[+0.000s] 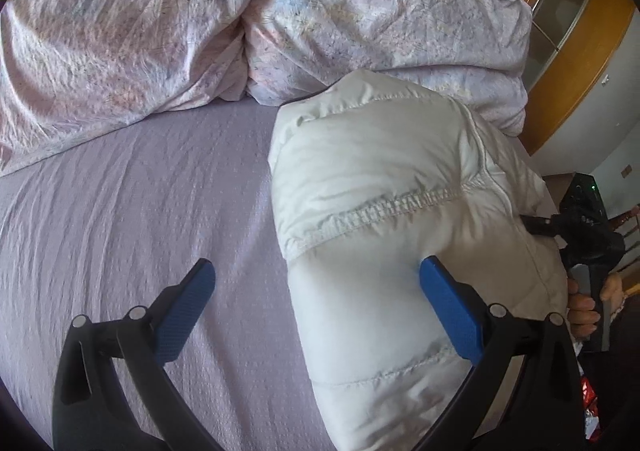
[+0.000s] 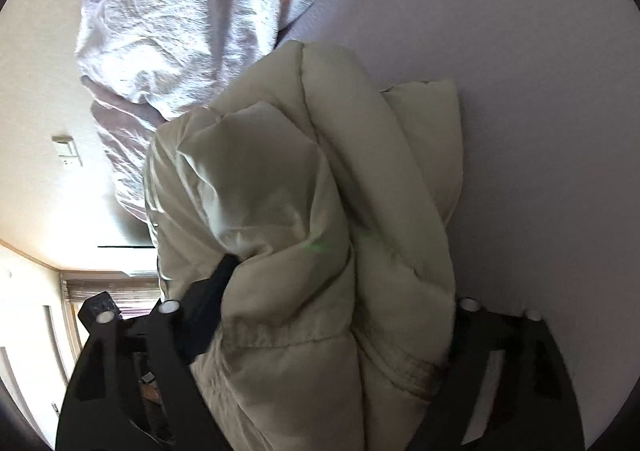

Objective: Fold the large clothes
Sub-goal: 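Lift and roll the beige jacket bundle over with both grippers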

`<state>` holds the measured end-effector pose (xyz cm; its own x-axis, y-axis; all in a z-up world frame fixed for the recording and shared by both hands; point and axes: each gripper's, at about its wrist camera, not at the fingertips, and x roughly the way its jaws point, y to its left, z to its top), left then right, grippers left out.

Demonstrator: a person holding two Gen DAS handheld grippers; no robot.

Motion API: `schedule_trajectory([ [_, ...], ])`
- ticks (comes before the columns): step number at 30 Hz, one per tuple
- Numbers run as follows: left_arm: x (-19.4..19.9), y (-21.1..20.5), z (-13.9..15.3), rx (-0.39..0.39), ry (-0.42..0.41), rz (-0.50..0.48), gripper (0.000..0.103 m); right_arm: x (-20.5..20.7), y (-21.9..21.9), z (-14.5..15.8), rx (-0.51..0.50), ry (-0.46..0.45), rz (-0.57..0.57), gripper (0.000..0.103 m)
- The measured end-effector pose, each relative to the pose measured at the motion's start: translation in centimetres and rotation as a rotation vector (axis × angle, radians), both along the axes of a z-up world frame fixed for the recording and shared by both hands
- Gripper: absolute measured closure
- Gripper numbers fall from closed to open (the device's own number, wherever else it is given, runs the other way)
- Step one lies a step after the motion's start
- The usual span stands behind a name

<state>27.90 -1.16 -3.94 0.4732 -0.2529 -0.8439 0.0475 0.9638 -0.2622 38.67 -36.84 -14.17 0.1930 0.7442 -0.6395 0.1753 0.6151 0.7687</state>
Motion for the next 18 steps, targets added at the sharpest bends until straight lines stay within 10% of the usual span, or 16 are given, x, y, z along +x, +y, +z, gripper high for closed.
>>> schedule_trajectory([
  [18, 3.3, 0.0, -3.9, -0.305, 0.142, -0.01, 0.002, -0.9, -0.1, 0.7, 0.002, -0.03, -0.022, 0.039],
])
